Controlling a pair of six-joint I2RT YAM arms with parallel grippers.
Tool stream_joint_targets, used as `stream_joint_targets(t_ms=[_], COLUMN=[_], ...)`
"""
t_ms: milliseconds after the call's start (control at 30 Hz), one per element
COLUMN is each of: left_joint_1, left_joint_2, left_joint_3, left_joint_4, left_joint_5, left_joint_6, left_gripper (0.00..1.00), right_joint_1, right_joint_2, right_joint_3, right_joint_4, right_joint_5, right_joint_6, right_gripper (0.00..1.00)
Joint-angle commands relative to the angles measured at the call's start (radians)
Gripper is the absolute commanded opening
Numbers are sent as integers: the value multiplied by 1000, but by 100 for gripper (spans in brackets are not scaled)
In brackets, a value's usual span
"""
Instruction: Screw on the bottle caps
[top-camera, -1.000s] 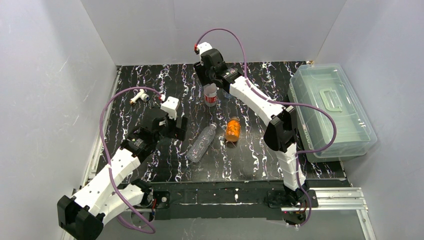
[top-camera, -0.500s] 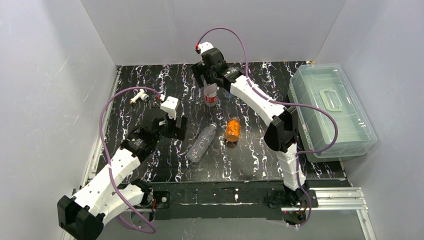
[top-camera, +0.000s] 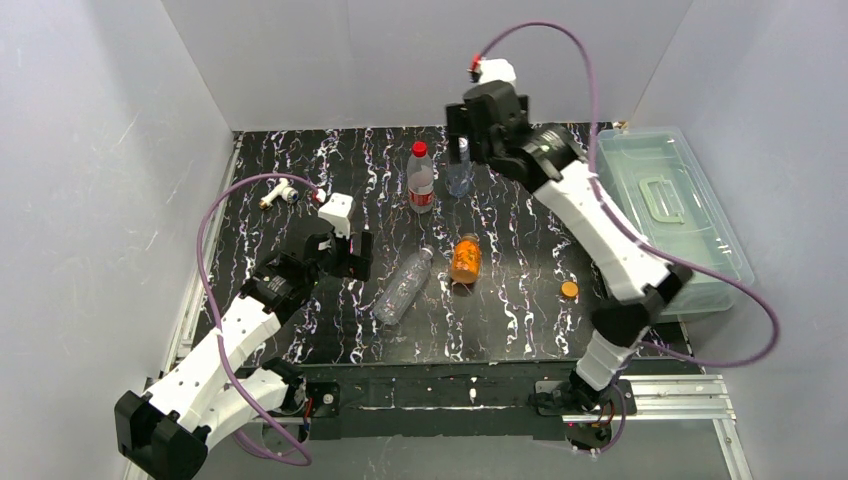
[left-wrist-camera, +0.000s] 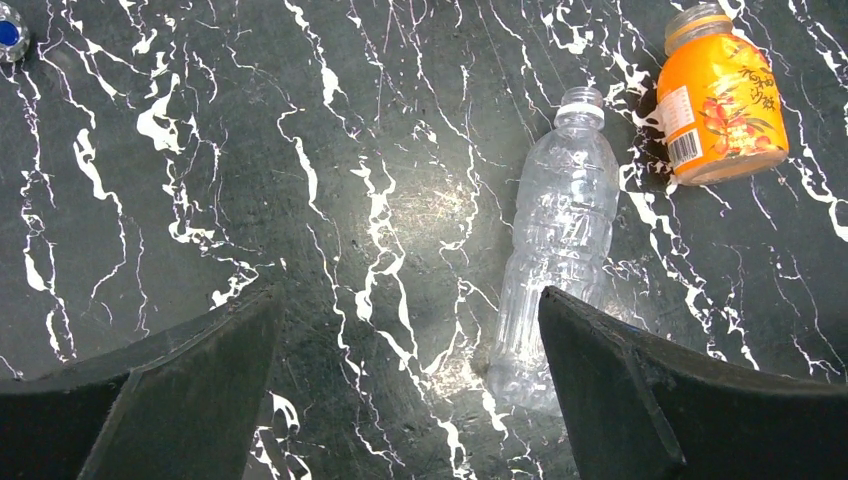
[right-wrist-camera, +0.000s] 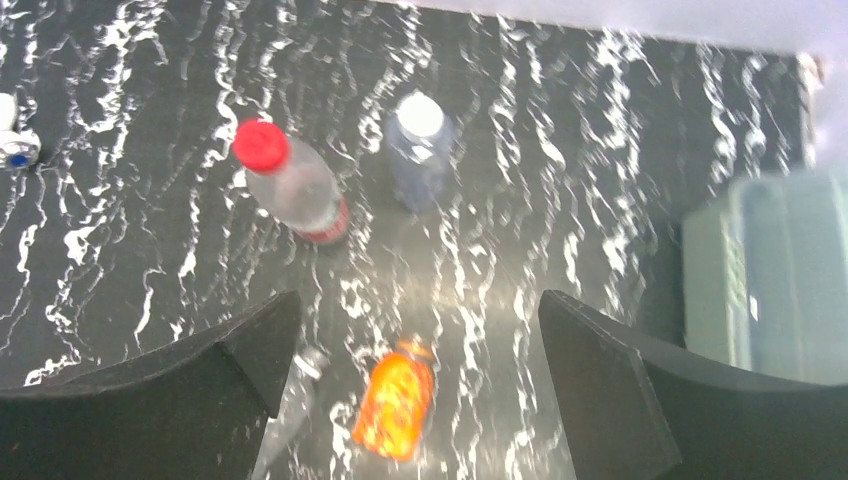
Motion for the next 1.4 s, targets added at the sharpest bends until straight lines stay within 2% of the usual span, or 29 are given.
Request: stream_joint_targets(t_ms=[0,167,267,500,700,900,1367], left_joint_1=[13,16,17,18,18,19,18], left_joint_2=[0,-11,-18,-30,-44,-41,-36], left_joint_3=[43,38,37,30,22,22,19], left_joint_4=[-27,-26,-23,-17,-16,-14,-13], left_joint_5=[13,57,74,95,98,110,117], left_joint_6=[-37,-53,-57,-63,-63,-65,-67], left_gripper=[98,98,98,98,98,98,98], right_joint_1=[-4,-12,-24,-101,-303,-400,-476], right_joint_2=[-175,-376,-491,-580,-628,-628,-584], right_joint_3=[-157,-462,-663,-1004,-1244,-1319,-1431], right_joint_4=[-285,-450,-457,-291,-72,58,232], right_joint_5=[152,152,131,92,-21,-25,3], right_joint_6=[217,460,562,671,675,688,774], right_gripper=[98,98,98,98,87,85,72])
